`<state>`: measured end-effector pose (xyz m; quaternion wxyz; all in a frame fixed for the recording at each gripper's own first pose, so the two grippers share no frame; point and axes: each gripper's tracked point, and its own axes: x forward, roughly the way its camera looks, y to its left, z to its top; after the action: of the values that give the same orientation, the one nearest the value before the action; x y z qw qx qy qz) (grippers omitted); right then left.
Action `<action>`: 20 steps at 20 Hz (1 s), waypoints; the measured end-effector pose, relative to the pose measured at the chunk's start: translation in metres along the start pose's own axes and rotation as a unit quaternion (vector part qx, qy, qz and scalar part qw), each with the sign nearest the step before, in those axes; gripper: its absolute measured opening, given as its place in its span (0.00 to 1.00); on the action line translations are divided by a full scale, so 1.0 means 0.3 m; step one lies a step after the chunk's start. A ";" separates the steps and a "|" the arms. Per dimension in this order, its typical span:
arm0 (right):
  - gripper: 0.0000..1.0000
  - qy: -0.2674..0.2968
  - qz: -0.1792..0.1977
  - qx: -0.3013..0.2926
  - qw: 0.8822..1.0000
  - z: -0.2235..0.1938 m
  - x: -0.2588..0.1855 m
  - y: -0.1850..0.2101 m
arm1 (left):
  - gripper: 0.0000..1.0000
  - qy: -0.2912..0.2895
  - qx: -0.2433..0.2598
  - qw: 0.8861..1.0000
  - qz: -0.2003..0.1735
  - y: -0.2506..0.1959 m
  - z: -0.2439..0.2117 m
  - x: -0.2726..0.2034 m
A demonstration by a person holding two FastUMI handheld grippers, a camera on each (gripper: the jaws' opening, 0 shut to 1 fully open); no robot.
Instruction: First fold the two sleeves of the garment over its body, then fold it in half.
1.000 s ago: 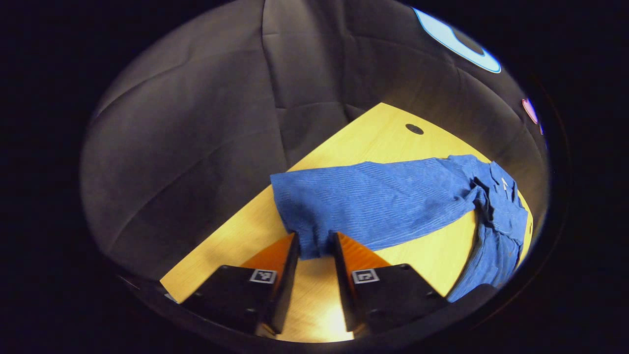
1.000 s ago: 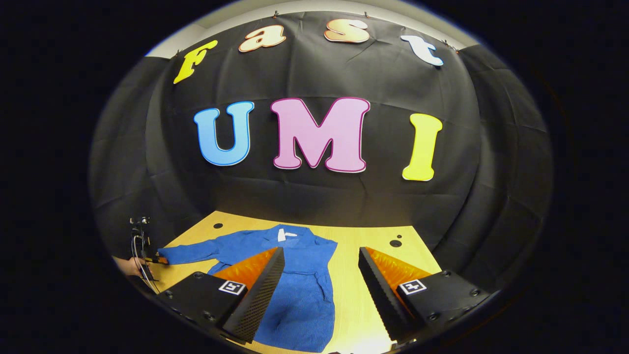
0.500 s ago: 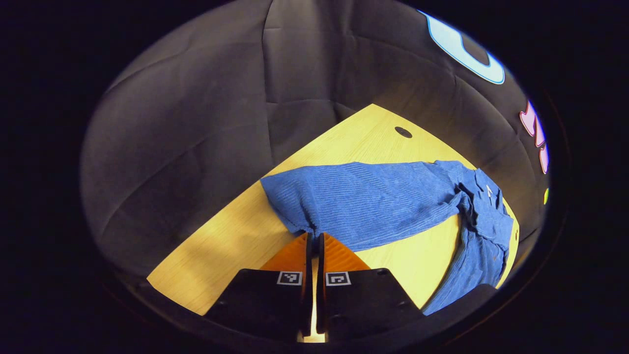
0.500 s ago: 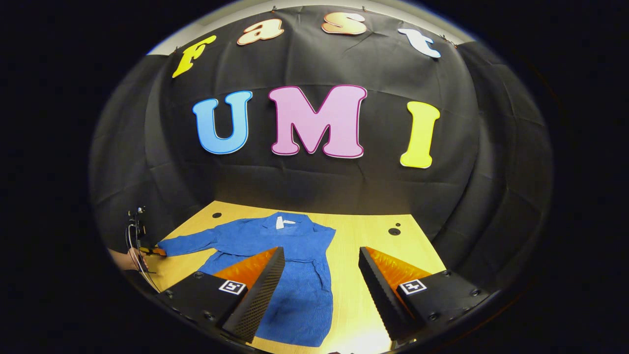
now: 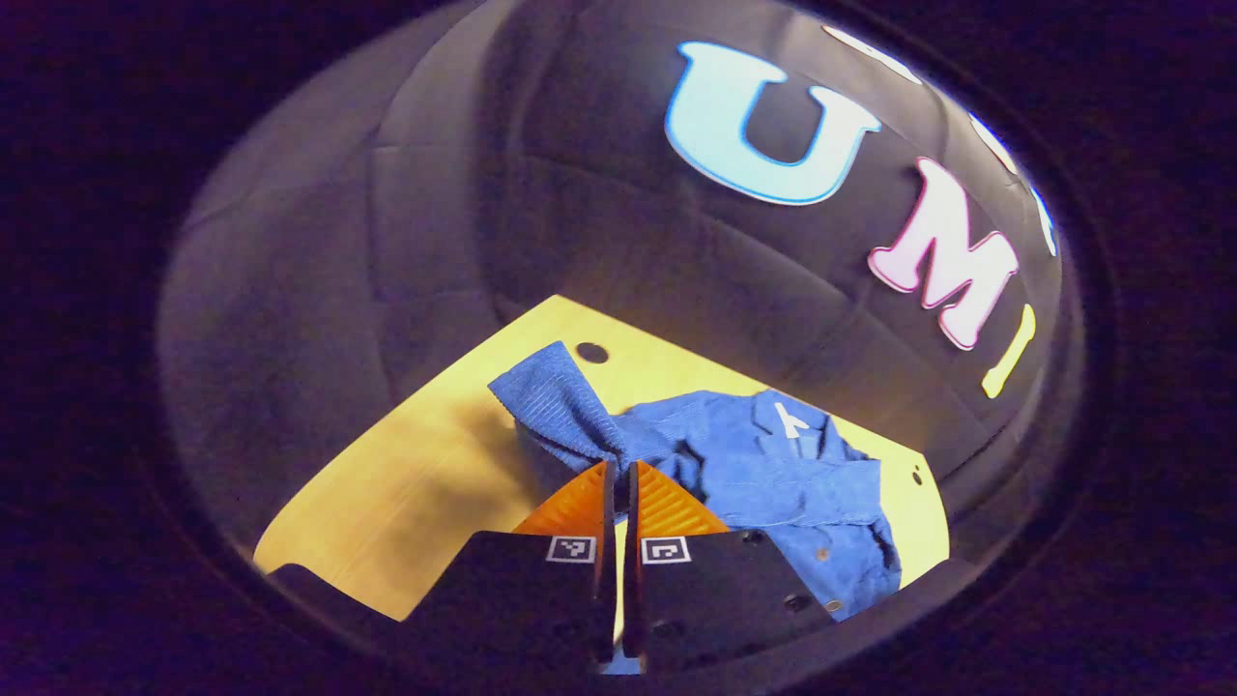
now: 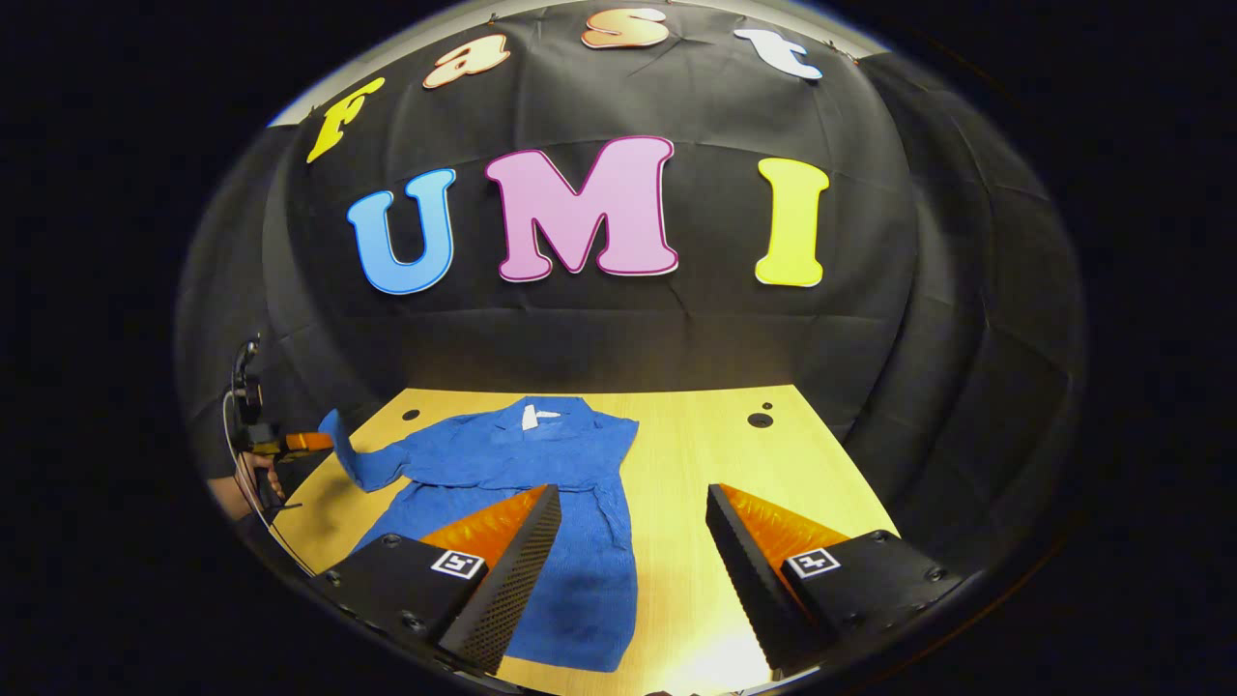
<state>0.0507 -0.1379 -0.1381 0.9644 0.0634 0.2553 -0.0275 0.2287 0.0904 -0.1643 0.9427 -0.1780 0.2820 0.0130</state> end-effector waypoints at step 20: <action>0.96 0.085 0.112 -0.013 0.990 -0.270 0.096 0.056 | 0.85 0.009 0.098 0.995 -0.022 -0.569 -0.352 -0.028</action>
<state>0.0377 -0.1108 -0.2204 0.9369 0.0813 0.3278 0.0899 0.1871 -0.1050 -0.1859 0.9530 -0.0905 0.2869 -0.0370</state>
